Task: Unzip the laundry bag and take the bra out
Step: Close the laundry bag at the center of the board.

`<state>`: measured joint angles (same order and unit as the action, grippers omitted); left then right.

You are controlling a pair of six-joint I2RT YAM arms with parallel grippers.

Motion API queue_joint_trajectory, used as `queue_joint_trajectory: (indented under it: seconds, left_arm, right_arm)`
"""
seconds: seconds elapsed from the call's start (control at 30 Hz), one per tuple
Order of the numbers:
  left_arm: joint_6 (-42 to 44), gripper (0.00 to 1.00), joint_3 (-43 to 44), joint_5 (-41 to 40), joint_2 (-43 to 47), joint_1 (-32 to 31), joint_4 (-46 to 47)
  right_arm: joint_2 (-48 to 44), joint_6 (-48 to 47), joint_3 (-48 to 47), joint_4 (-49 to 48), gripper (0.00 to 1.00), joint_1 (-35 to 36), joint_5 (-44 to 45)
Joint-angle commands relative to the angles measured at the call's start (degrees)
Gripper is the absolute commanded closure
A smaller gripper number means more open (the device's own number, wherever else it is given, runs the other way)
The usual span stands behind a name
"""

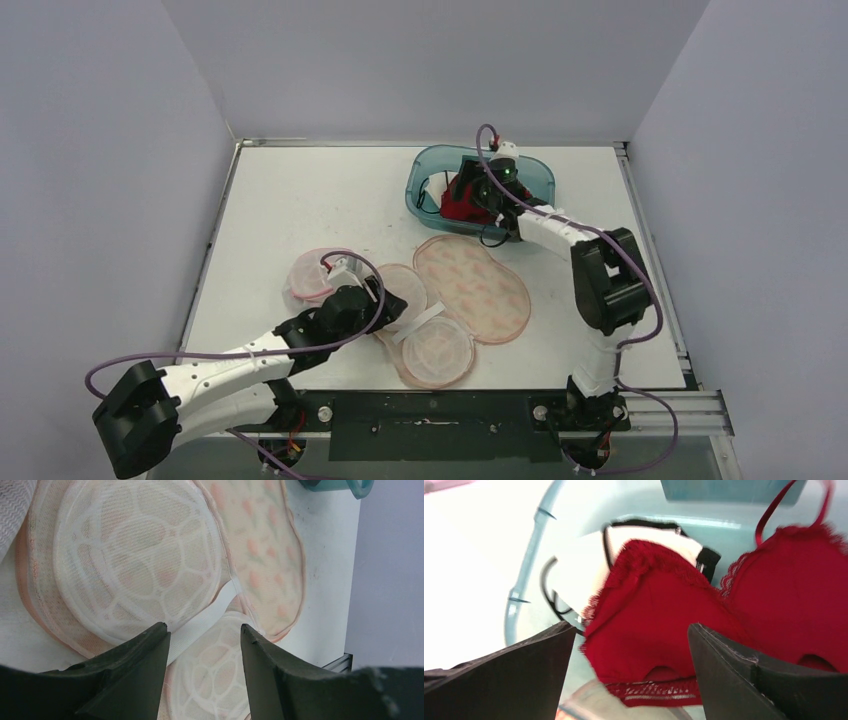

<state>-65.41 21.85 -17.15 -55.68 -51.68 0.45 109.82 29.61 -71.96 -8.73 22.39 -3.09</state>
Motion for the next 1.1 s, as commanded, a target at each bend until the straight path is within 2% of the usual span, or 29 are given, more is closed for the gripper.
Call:
queue_joint_trajectory:
  seconds: [0.0,0.17,0.3,0.47,0.6,0.7,0.83,1.07]
  left_arm:
    - [1.17,0.48,0.70,-0.98,3.26,0.18,-0.29]
    - [4.18,0.48,2.40,-1.90,4.63,0.15,-4.81]
    - [5.90,0.48,3.64,-2.03,5.12,-0.06,-8.21]
    - [7.63,0.48,4.37,-2.75,5.78,-1.51,-13.01]
    - [7.72,0.48,2.99,-2.64,4.71,-3.03,-12.45]
    - [6.71,0.49,2.19,-3.17,1.78,-4.70,-10.46]
    - [6.43,0.50,2.81,-3.53,-2.71,-6.23,-8.27]
    - [7.05,0.50,4.14,-3.76,-6.99,-6.49,-6.16]
  right_arm:
    - [-14.62,-4.03,-3.04,0.70,0.12,4.05,10.59]
    - [-32.07,-4.53,10.01,-2.73,0.08,9.27,21.23]
    - [-44.72,-1.45,20.69,1.75,0.08,10.30,18.61]
    - [-59.41,2.75,33.88,11.46,0.05,10.99,21.47]
    - [-67.28,6.58,45.43,13.73,0.03,10.87,22.69]
    - [-66.67,10.90,50.41,14.32,0.04,10.59,23.64]
    - [-61.50,13.47,54.64,10.23,0.07,10.63,23.18]
    - [-53.15,14.62,56.31,6.35,0.15,10.72,24.04]
